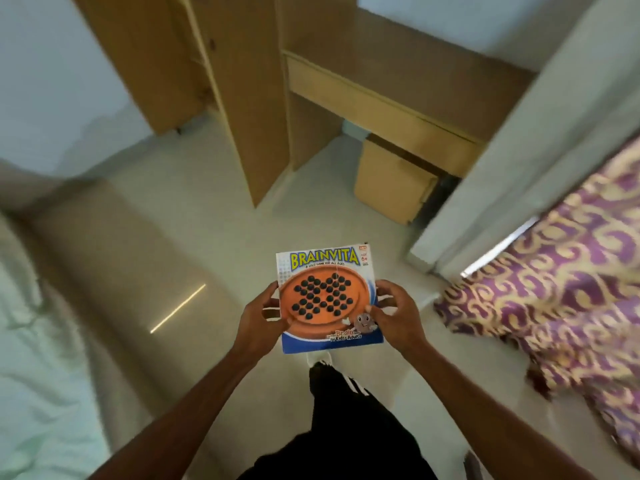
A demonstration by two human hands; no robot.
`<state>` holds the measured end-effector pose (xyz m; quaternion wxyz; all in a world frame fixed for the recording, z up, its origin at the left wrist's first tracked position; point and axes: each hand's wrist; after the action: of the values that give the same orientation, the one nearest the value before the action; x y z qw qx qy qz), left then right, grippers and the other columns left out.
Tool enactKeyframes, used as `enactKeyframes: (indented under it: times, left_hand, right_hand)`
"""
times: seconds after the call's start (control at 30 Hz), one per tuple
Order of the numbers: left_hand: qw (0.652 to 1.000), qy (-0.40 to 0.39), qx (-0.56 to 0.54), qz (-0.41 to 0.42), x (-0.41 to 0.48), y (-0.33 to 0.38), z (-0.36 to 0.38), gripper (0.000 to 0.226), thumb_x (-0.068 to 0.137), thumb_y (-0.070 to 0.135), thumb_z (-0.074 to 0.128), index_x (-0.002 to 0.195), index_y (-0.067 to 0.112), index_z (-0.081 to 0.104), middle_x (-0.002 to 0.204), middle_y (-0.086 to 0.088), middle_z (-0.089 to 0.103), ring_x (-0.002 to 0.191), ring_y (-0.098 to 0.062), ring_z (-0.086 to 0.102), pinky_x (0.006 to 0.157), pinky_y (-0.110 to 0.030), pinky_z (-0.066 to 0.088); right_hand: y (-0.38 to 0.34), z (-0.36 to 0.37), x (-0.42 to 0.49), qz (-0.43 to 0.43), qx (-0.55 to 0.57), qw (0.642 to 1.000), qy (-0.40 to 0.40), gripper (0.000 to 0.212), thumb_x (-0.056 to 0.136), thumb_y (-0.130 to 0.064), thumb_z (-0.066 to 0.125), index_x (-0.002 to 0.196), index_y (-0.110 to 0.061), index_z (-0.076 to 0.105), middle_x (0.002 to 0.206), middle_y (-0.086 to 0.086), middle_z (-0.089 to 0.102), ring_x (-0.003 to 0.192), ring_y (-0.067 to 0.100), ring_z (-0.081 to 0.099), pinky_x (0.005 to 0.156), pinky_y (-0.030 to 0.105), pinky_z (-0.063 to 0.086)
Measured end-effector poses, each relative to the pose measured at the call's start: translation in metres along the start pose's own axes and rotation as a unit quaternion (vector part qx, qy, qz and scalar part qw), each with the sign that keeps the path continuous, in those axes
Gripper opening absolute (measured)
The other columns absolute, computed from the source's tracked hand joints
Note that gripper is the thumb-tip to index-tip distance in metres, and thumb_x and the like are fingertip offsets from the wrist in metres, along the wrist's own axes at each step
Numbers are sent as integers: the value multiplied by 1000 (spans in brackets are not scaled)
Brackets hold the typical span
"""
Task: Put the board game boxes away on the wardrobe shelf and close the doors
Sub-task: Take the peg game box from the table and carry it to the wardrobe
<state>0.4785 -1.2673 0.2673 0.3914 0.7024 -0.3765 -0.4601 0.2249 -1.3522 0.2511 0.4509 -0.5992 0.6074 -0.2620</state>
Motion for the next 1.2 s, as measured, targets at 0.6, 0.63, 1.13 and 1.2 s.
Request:
enactKeyframes:
  times: [0.6,0.63,1.13,1.2]
  left_hand:
    - [941,300,-130,-83,228,2,-303,79,69,-10,71,137,25,53,108,-4,65,82,-19,69,62,-27,57]
    - [939,306,-136,-83,242,0,-323,80,68,-12,70,136,26,54,107,-5,66,80,-19,70,62,-27,57]
    - [958,251,-121,-67,495,43,-646,83,74,-18,67,142,24,45,112,-6,62,78,-16,74,67,-38,63]
    - [964,237,-104,-61,542,48,-673,82,74,-16,68,141,26,47,118,-9,60,79,-18,74,65,-37,62]
  right_hand:
    - [-281,318,323,-185,-75,940,-278,55,72,-15,81,122,-14,58,117,-1,61,92,5,59,62,9,46]
    - [-295,339,336,-188,-79,938,-281,56,71,-14,81,122,-14,58,118,1,61,92,6,59,63,9,46]
    - [-501,587,513,-158,-32,963,-214,62,74,-16,81,130,-18,53,119,2,60,91,9,61,61,16,52]
    - [-518,609,550,-151,-25,967,-203,65,76,-14,79,134,-19,51,117,2,59,90,7,61,57,14,52]
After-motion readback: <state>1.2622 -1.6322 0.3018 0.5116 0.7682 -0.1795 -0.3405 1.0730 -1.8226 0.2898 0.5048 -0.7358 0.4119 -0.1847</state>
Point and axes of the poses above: each hand's wrist, its own x-axis towards the middle knuckle, its own z-axis out of the palm, y = z × x
